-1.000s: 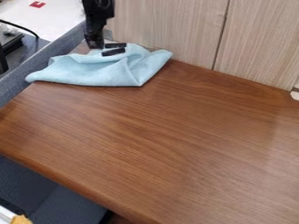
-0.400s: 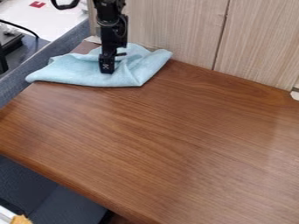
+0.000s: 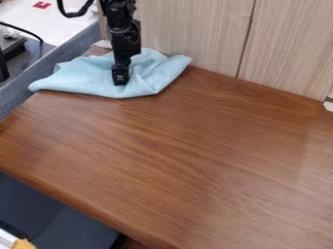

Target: Move the cloth from the top left of the table to the bottom left

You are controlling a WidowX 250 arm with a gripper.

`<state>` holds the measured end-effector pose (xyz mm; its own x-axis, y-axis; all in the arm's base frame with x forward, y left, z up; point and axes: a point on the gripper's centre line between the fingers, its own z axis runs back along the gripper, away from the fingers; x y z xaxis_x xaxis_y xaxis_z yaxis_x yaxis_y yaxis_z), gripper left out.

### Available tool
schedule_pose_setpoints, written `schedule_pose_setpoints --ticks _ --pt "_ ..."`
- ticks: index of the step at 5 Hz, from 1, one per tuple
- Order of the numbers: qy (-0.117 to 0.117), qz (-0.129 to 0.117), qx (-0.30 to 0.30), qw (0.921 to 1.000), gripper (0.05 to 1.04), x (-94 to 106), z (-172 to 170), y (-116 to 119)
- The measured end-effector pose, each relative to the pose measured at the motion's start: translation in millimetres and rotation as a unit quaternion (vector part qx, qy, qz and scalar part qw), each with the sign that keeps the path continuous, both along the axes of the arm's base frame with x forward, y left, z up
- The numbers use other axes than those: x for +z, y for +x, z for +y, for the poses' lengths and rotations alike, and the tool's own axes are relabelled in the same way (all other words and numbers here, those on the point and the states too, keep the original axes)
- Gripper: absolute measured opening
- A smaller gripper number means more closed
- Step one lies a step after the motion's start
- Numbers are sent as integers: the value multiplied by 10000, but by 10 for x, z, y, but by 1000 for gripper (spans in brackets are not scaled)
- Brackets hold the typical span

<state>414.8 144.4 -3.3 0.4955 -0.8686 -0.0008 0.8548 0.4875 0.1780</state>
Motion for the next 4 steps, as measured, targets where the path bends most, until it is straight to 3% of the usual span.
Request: schedule_pose_setpoints --ticks 2,4 --pt "-245 203 -21 9995 1000 -12 -261 -317" --pt "-224 382 -684 9967 1000 71 -677 -967"
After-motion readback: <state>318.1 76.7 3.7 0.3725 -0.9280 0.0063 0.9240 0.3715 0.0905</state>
